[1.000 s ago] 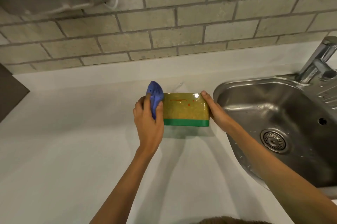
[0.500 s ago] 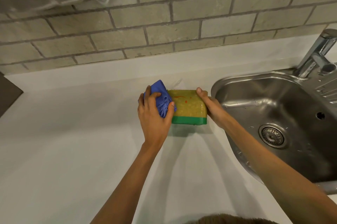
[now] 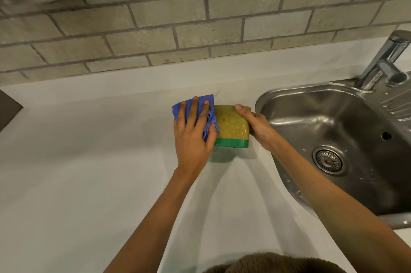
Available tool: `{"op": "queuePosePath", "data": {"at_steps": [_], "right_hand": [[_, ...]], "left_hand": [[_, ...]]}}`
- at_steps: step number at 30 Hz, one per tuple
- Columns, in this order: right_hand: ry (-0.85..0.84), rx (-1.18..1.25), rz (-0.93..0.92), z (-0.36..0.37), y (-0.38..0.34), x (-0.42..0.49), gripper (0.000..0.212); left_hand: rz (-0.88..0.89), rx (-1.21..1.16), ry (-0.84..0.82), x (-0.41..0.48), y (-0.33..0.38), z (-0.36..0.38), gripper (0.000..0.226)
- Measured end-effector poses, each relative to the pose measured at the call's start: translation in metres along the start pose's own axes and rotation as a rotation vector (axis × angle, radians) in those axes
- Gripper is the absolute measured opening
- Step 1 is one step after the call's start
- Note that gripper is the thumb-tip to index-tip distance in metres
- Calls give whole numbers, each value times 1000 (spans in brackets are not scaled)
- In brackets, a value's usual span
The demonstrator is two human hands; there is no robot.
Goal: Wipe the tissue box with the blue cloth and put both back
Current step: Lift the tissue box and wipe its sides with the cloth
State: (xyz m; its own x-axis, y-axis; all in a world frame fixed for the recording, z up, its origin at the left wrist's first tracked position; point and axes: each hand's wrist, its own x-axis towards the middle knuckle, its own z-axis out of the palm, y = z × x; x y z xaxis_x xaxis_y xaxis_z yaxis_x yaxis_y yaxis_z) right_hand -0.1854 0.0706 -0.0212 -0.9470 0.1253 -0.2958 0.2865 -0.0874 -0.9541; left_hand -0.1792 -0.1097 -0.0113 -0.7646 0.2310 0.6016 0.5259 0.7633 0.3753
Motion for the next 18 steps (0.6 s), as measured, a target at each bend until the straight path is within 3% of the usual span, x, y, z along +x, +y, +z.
{"op": "queuePosePath", "data": {"at_steps": [3, 8, 13, 18], "right_hand": [[-1, -9, 2, -1, 0, 1, 39], [0, 4, 17, -2, -1, 1, 39], [8, 36, 9, 0, 1, -1, 81], [-12, 52, 32, 0, 2, 0, 68]], "left_hand": [[66, 20, 4, -12, -16, -3, 45], [-115, -50, 27, 6, 1, -2, 45], [127, 46, 28, -11, 1, 7, 47], [119, 51, 31, -17, 0, 5, 46]]}}
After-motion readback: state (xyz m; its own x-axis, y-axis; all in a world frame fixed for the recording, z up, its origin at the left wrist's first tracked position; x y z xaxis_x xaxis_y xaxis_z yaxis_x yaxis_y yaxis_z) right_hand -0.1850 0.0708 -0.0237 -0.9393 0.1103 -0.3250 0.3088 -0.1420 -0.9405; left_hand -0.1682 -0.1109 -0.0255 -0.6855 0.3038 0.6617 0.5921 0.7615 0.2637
